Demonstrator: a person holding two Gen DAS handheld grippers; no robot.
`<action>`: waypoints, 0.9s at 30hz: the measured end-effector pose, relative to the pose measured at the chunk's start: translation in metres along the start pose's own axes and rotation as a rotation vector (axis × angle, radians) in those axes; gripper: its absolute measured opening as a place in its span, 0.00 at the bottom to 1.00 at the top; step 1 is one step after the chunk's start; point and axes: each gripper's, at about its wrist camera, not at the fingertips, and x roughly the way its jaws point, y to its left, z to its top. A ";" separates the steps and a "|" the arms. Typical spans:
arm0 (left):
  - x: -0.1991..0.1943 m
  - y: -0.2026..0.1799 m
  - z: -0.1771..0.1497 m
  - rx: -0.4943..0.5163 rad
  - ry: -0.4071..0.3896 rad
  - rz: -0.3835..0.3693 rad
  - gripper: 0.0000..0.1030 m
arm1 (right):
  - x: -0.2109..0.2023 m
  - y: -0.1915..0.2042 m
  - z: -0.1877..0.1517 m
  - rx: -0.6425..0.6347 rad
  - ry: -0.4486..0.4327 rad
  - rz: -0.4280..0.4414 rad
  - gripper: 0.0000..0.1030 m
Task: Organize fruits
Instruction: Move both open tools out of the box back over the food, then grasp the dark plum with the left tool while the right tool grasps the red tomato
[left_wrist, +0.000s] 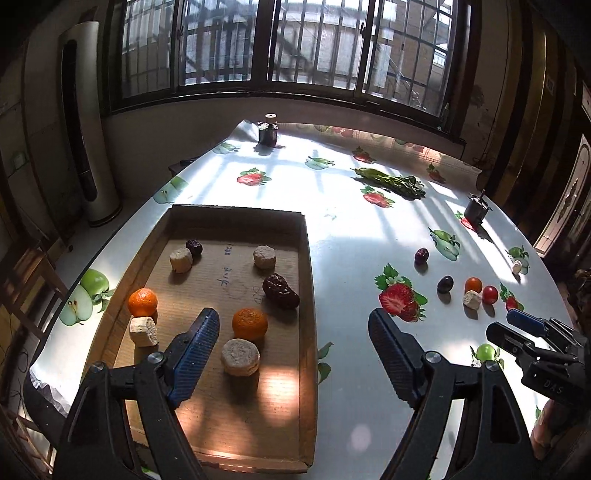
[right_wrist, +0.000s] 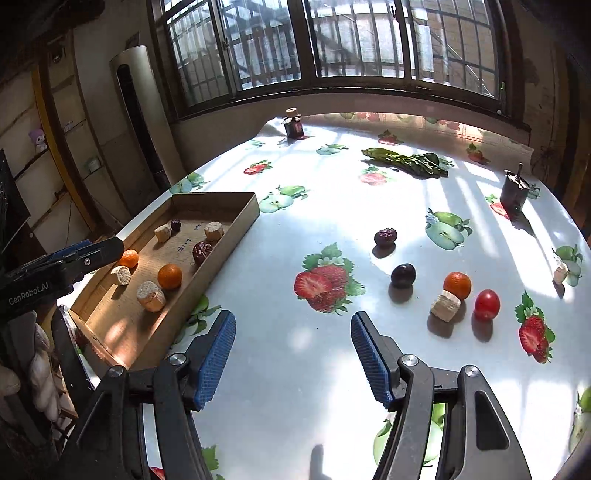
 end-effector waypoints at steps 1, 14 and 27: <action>0.004 -0.010 -0.001 0.017 0.014 -0.015 0.80 | -0.005 -0.018 -0.003 0.026 -0.003 -0.033 0.67; 0.052 -0.127 0.002 0.200 0.078 -0.190 0.80 | -0.013 -0.160 0.011 0.322 -0.004 -0.131 0.67; 0.137 -0.184 0.023 0.276 0.127 -0.300 0.56 | 0.048 -0.158 0.012 0.312 0.013 -0.067 0.38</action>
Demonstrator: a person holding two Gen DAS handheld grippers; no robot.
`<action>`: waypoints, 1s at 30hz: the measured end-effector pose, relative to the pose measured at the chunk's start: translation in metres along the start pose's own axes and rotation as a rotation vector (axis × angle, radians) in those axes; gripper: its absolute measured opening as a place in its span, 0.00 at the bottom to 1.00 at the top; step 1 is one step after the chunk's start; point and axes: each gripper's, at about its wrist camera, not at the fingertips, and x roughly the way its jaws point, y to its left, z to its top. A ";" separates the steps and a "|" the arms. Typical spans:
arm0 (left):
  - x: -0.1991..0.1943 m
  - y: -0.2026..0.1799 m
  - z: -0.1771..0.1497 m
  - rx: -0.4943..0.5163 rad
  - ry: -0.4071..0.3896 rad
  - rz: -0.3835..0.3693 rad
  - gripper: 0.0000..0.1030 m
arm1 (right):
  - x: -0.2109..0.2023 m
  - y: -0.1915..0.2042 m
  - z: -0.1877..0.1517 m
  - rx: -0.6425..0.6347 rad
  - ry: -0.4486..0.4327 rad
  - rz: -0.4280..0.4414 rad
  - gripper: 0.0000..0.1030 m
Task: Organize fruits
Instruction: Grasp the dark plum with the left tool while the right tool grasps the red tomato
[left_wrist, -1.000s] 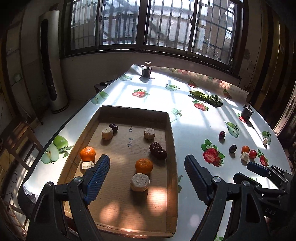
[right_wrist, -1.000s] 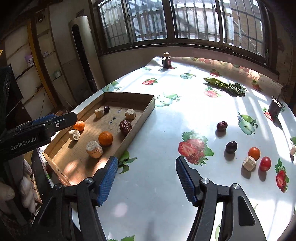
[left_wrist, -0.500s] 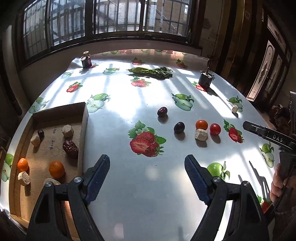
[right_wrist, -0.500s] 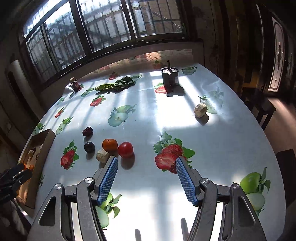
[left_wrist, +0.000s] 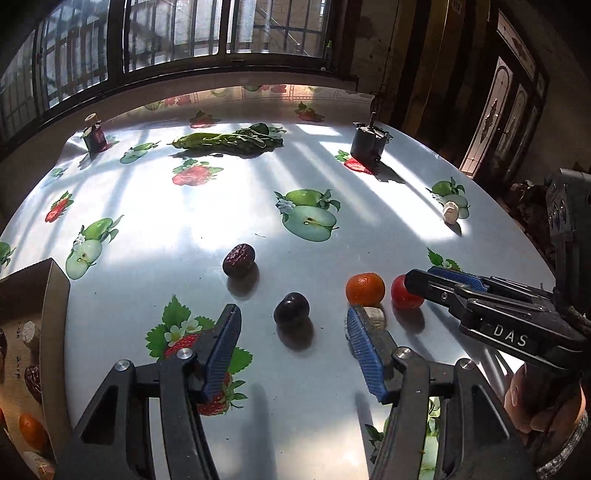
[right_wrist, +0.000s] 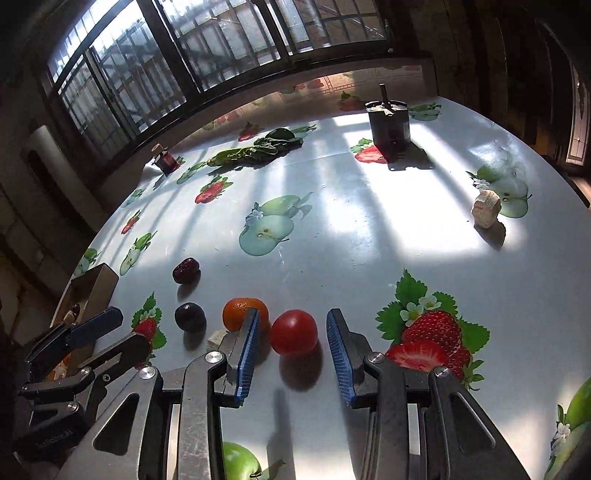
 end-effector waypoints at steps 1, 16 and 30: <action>0.006 0.002 0.002 -0.010 0.009 -0.007 0.55 | 0.002 -0.002 0.000 0.005 0.006 0.008 0.38; 0.035 0.028 0.000 -0.107 0.065 -0.145 0.24 | 0.019 0.008 -0.005 -0.031 0.043 -0.018 0.38; 0.031 0.016 -0.006 -0.019 0.033 -0.075 0.20 | 0.011 0.003 -0.006 -0.003 0.003 -0.056 0.31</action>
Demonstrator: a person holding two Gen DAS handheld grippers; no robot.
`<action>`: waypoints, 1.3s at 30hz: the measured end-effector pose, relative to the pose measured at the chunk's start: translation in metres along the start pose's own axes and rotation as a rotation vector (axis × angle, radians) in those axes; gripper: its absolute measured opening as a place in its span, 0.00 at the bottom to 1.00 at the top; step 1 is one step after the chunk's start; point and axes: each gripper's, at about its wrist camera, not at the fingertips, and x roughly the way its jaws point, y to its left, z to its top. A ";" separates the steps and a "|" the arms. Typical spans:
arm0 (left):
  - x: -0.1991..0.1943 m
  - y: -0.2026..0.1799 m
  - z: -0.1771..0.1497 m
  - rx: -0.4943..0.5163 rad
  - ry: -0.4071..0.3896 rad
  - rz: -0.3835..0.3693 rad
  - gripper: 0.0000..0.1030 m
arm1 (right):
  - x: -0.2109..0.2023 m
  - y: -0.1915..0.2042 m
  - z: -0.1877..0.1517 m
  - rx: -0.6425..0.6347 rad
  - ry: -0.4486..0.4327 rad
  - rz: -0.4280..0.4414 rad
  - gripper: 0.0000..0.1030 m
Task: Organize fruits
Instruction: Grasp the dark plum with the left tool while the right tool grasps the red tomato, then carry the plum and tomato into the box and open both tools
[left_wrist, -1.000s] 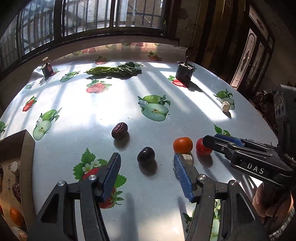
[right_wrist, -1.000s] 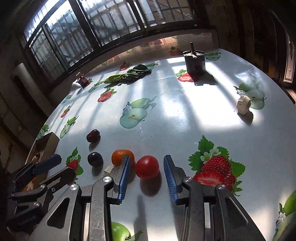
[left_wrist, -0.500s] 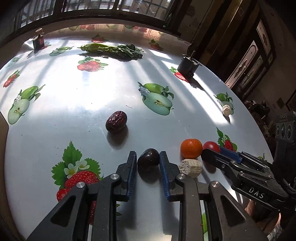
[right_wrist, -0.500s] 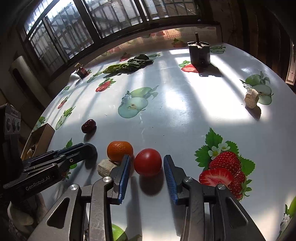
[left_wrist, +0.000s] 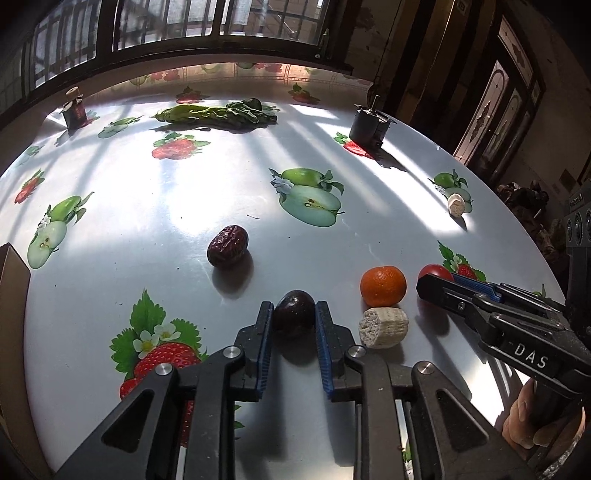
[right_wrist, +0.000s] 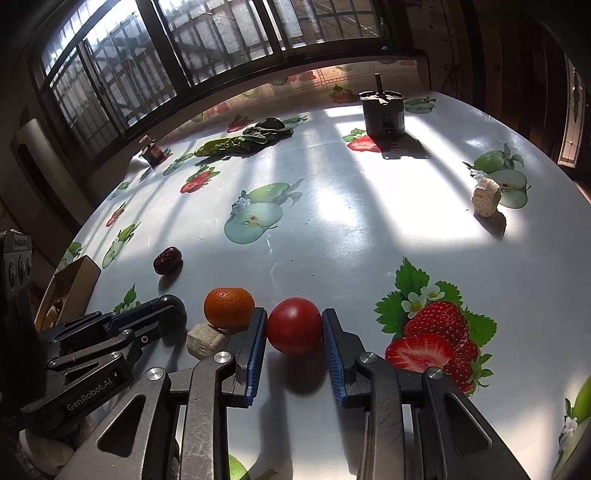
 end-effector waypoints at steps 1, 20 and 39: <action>-0.001 0.000 0.000 0.001 -0.002 0.006 0.20 | -0.001 0.001 0.000 -0.004 -0.003 -0.004 0.31; -0.158 0.087 -0.058 -0.263 -0.137 0.065 0.21 | -0.038 0.034 0.001 -0.069 -0.095 -0.045 0.31; -0.207 0.208 -0.148 -0.447 -0.043 0.482 0.21 | -0.040 0.293 -0.091 -0.504 0.097 0.405 0.32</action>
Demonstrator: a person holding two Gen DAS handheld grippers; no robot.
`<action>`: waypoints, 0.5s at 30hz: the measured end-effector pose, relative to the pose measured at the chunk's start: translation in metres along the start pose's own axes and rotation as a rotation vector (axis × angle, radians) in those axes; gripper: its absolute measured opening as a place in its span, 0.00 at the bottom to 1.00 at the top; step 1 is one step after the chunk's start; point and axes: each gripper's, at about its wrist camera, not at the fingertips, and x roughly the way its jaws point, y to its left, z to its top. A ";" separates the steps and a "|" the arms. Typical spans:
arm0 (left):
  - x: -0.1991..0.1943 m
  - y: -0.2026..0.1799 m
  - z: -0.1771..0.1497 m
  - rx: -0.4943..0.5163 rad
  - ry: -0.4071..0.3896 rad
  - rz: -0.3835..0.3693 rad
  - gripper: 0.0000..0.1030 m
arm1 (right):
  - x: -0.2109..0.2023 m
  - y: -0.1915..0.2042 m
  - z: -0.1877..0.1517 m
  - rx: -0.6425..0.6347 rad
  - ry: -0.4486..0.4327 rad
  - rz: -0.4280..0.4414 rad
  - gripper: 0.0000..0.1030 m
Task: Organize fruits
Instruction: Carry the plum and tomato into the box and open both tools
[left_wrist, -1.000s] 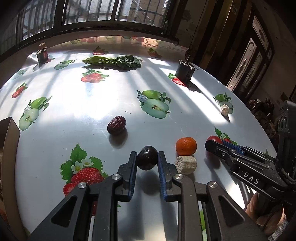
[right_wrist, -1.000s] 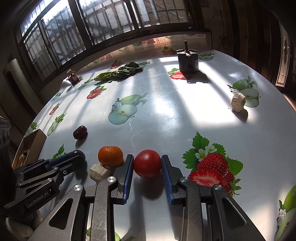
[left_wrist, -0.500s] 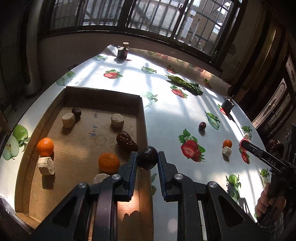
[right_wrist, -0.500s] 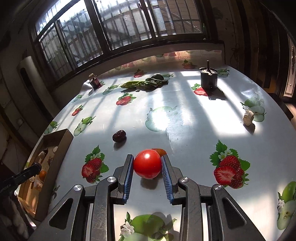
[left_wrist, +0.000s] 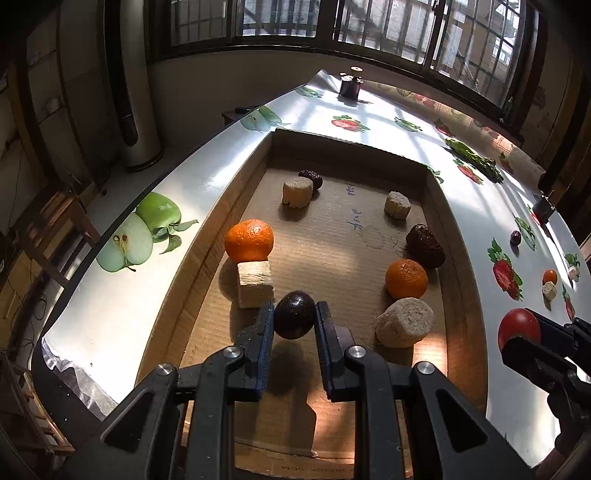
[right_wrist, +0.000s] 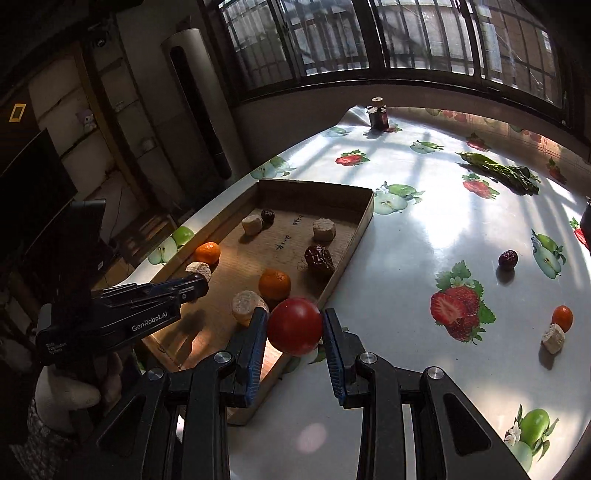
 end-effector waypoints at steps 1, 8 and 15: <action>0.001 0.001 -0.001 0.001 0.001 -0.001 0.21 | 0.008 0.009 -0.002 -0.022 0.016 0.002 0.32; -0.005 0.005 0.001 -0.009 -0.024 -0.015 0.21 | 0.049 0.037 -0.008 -0.088 0.113 -0.002 0.32; -0.024 0.004 0.004 0.002 -0.084 0.029 0.49 | 0.063 0.043 -0.013 -0.105 0.145 -0.007 0.33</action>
